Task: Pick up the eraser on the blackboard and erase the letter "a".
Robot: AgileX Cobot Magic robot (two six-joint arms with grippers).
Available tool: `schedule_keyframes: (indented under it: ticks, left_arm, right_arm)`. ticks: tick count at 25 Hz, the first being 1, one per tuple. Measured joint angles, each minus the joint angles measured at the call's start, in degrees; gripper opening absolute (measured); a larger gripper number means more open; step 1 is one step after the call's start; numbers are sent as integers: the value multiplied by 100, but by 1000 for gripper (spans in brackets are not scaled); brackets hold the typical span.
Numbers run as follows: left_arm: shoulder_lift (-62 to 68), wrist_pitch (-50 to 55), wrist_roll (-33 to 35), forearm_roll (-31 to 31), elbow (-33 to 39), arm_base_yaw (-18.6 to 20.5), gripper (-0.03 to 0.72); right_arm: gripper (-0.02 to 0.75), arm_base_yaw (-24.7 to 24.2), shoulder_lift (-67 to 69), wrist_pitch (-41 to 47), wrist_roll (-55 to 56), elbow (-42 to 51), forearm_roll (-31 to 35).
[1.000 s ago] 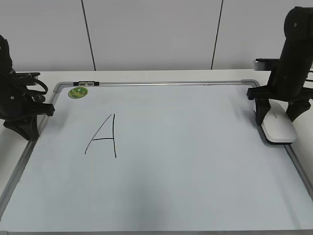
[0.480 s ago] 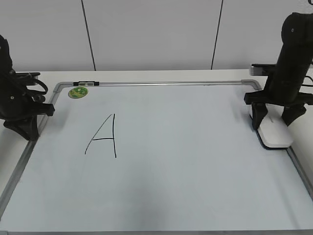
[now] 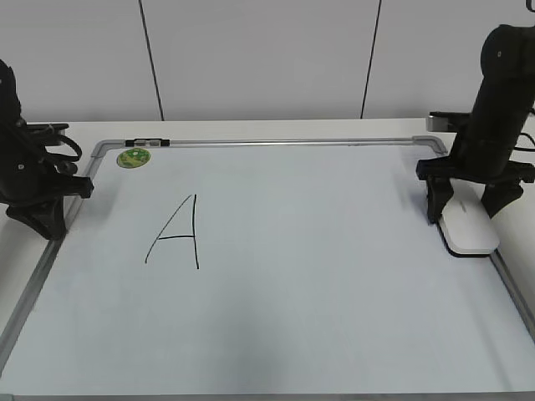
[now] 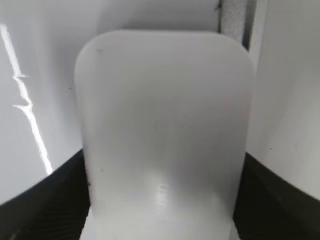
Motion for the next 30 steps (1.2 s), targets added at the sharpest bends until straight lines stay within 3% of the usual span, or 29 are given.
schedule_keyframes:
  ticks: [4, 12, 15, 20, 23, 26, 30]
  left_arm:
    - [0, 0, 0, 0, 0, 0, 40]
    - [0, 12, 0, 0, -12, 0, 60]
    - [-63, 12, 0, 119, -12, 0, 172]
    - [-431, 125, -166, 483, -12, 0, 525]
    - [-709, 256, -188, 548, -12, 0, 620]
    - [-984, 508, -200, 575, -12, 0, 615]
    - [-1345, 907, -200, 598, -12, 0, 526]
  right_arm:
    - [664, 0, 23, 0, 0, -38, 41]
    - [670, 0, 22, 0, -11, -259, 40]
    - [669, 0, -115, 0, -11, -259, -9]
    - [666, 0, -406, 0, 32, -259, -25]
    - [662, 0, -645, 0, 75, -259, -35]
    - [643, 0, -886, 0, 154, -259, -35]
    - [619, 0, -1211, 0, 173, -164, -35]
